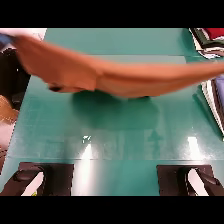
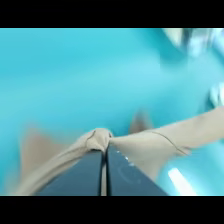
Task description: Fold the shirts.
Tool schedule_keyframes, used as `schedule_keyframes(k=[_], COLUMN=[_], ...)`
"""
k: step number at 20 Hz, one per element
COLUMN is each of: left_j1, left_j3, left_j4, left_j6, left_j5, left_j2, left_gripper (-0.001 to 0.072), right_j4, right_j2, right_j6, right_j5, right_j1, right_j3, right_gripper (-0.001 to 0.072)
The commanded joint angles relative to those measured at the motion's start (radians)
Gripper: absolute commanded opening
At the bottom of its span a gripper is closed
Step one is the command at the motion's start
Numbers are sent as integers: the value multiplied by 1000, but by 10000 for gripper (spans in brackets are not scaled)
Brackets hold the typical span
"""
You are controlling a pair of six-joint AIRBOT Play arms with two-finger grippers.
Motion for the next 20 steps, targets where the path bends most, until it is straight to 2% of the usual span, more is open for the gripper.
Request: schedule_keyframes(k=[1, 5, 8, 13, 16, 20], left_j1=[5, 5, 5, 5, 5, 5], left_j3=[347, 591, 602, 297, 95, -49], left_j4=[102, 181, 185, 187, 181, 179], left_j6=[-43, -82, -83, -101, -98, -72], left_j5=[-7, 29, 28, -69, -116, -72], left_j2=[9, 10, 7, -61, -198, -467], left_gripper=[24, 24, 24, 25, 25, 25], right_j4=[7, 7, 11, 19, -10, -150], right_j2=[-25, -98, -143, -200, -322, -560], right_j6=[19, 58, 94, 97, 93, 94], right_j5=[36, 80, 124, 180, 210, 209], right_j1=[-32, -124, -164, -162, -80, 71], right_j3=[353, 660, 748, 510, 359, 232], right_gripper=[12, 12, 12, 12, 12, 12])
